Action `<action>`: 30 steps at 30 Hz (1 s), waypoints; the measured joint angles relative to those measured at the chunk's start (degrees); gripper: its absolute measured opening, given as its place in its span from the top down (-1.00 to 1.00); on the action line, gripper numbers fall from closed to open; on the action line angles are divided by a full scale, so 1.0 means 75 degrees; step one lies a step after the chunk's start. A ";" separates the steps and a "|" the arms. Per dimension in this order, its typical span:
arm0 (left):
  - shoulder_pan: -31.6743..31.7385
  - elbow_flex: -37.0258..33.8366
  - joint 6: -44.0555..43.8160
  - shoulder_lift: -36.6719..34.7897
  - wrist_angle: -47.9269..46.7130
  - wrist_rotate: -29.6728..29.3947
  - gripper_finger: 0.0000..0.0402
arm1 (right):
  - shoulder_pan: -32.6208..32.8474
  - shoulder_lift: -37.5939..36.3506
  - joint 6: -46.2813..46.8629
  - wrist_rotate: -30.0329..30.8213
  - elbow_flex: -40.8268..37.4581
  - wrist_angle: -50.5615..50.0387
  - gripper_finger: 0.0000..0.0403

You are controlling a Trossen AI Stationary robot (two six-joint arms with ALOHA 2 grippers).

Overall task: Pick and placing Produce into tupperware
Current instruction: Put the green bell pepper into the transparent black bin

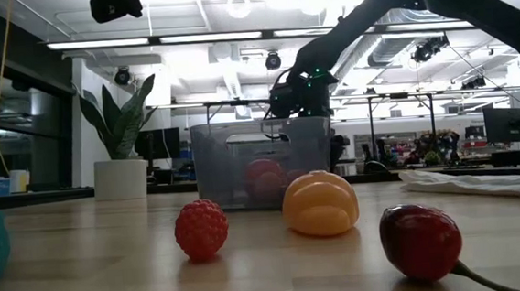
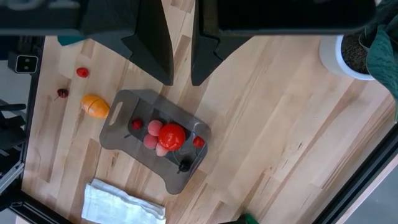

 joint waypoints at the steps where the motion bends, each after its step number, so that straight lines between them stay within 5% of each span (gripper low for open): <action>1: 0.0000 0.0000 0.0000 0.0000 0.0000 0.0000 0.77 | 0.0000 0.0000 -0.0001 0.0000 0.0000 -0.0001 -0.30; 20: 0.0000 0.0000 0.0130 0.0000 0.0006 0.0000 0.77 | 0.0000 -0.0047 -0.0056 0.0049 0.0044 -0.0460 -0.28; 30: 0.0000 0.0000 0.0266 0.0000 0.0009 -0.0015 0.77 | 0.0042 -0.0087 -0.0061 -0.0044 0.1533 -0.1204 -0.28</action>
